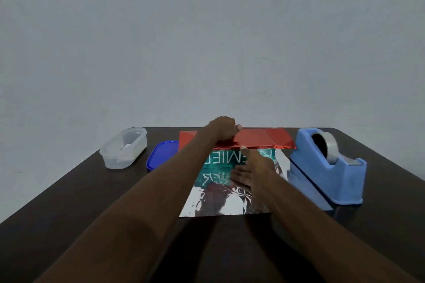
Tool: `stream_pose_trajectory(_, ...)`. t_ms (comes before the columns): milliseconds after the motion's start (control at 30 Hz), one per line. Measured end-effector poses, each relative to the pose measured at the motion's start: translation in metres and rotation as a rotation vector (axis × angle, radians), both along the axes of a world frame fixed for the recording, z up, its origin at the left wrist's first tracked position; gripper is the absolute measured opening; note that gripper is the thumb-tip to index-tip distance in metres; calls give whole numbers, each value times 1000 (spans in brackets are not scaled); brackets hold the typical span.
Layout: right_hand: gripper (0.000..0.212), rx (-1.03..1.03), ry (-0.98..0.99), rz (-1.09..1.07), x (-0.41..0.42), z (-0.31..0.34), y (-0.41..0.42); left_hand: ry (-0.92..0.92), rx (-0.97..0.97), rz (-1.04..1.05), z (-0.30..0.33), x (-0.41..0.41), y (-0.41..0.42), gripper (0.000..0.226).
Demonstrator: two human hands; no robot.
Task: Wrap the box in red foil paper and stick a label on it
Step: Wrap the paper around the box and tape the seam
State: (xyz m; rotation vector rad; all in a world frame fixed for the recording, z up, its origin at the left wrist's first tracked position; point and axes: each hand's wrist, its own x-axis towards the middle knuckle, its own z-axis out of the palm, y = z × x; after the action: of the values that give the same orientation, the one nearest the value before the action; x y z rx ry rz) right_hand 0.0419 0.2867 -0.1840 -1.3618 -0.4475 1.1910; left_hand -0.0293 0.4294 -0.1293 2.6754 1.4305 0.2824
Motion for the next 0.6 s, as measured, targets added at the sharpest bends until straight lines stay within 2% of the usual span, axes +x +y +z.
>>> stream_pose_trajectory(233,38,-65,-86,89,2,-2,14,4,-106,57,-4,-2,23,55)
stream_pose_trajectory(467,37,-27,-209,188,1,10,27,-103,-246,103,4,-18,39,44)
stream_pose_trajectory(600,47,7,-324,264,1,22,40,-148,-331,109,9,-34,44,40)
